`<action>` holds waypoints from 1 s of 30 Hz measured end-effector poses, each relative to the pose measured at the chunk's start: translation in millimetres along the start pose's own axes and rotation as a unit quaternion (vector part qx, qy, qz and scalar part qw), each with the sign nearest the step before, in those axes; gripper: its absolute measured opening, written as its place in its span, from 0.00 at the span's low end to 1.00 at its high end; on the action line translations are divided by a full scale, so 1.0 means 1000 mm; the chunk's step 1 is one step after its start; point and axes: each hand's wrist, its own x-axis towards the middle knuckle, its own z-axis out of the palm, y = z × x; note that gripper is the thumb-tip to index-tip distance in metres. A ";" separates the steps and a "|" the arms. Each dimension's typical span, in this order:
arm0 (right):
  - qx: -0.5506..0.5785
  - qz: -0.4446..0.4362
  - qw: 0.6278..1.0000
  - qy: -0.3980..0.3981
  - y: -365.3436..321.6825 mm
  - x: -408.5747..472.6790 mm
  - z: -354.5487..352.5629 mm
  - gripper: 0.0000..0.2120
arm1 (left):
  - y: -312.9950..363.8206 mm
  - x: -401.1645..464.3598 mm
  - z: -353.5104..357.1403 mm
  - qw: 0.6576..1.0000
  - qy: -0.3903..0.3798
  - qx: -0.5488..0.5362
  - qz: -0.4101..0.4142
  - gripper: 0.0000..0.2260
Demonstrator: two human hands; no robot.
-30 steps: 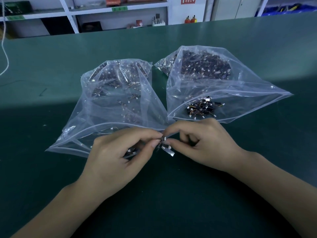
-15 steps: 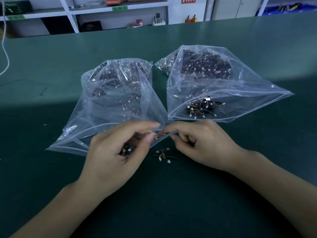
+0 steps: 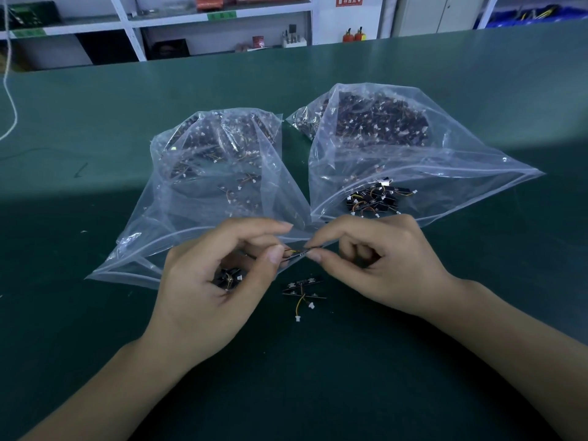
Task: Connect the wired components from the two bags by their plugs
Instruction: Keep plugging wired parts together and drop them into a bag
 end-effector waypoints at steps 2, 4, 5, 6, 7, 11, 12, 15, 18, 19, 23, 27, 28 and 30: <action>-0.002 0.006 1.000 -0.002 -0.001 -0.001 0.000 0.06 | 0.001 0.001 0.000 1.000 -0.012 -0.020 -0.002 0.11; -0.002 0.009 1.000 -0.002 -0.001 -0.001 0.000 0.06 | 0.002 0.002 0.002 1.000 -0.016 -0.019 0.006 0.16; 0.000 0.010 1.000 -0.002 -0.002 -0.001 0.000 0.06 | 0.001 0.002 0.002 1.000 -0.016 -0.014 0.010 0.17; 0.001 0.010 1.000 -0.002 -0.002 -0.001 -0.001 0.07 | 0.001 0.003 0.003 1.000 -0.016 -0.011 0.012 0.17; 0.001 0.008 1.000 -0.003 -0.002 -0.001 -0.001 0.07 | 0.000 0.003 0.003 1.000 -0.015 -0.009 0.012 0.18; -0.005 0.000 1.000 -0.015 -0.002 -0.001 0.000 0.07 | -0.001 0.004 0.001 1.000 -0.005 -0.002 0.007 0.17; -0.006 0.000 1.000 -0.015 -0.002 -0.001 0.000 0.07 | 0.000 0.004 0.000 1.000 -0.004 -0.003 0.007 0.17; -0.002 0.003 1.000 -0.013 -0.001 -0.001 0.000 0.07 | 0.001 0.004 0.002 1.000 -0.005 0.002 0.013 0.16; -0.004 0.001 1.000 -0.017 -0.001 -0.002 -0.001 0.08 | 0.001 0.004 0.001 1.000 -0.007 0.007 0.007 0.15; -0.005 0.000 1.000 -0.020 -0.001 -0.002 -0.001 0.07 | 0.001 0.004 0.001 1.000 -0.008 0.008 0.005 0.14; -0.003 0.003 0.999 -0.032 0.000 -0.003 -0.001 0.07 | 0.002 0.004 0.002 1.000 -0.015 0.023 0.011 0.15; -0.004 0.003 0.999 -0.038 0.000 -0.002 -0.002 0.07 | 0.003 0.004 0.002 1.000 -0.011 0.024 0.000 0.14; -0.003 0.005 0.999 -0.040 0.000 -0.002 -0.002 0.06 | 0.003 0.004 0.002 1.000 -0.012 0.027 0.003 0.14; -0.004 0.010 0.999 -0.045 0.000 -0.003 -0.002 0.06 | 0.003 0.003 0.002 0.999 -0.015 0.031 0.005 0.14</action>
